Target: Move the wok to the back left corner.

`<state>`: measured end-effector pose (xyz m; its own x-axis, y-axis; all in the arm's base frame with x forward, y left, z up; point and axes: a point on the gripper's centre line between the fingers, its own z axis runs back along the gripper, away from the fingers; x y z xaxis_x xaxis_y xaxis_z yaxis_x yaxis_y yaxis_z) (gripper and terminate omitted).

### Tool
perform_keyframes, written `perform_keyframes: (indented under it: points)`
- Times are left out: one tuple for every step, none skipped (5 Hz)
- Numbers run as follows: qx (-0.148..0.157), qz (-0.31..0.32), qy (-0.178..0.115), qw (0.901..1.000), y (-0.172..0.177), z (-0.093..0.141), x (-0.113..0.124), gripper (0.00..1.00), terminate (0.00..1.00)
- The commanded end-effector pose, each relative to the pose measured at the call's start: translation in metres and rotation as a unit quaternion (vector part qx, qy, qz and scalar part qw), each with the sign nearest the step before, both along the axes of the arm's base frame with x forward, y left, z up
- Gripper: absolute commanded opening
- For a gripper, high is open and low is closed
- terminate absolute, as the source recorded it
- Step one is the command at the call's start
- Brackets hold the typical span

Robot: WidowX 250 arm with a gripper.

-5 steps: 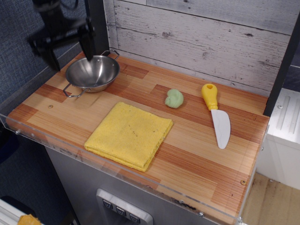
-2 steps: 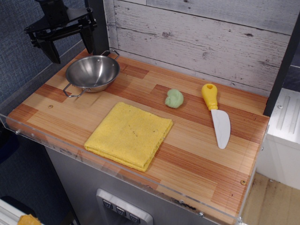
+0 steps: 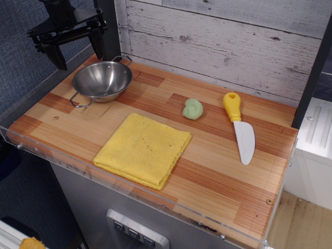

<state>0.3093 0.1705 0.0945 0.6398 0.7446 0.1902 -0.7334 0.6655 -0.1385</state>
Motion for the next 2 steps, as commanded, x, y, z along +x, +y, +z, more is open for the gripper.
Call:
perform_keyframes:
  points:
    - [0.014, 0.001, -0.025, 0.9996, 0.002, 0.0224, -0.0043, 1.0, 0.0]
    - [0.014, 0.001, -0.025, 0.9996, 0.002, 0.0224, -0.0043, 1.0, 1.0]
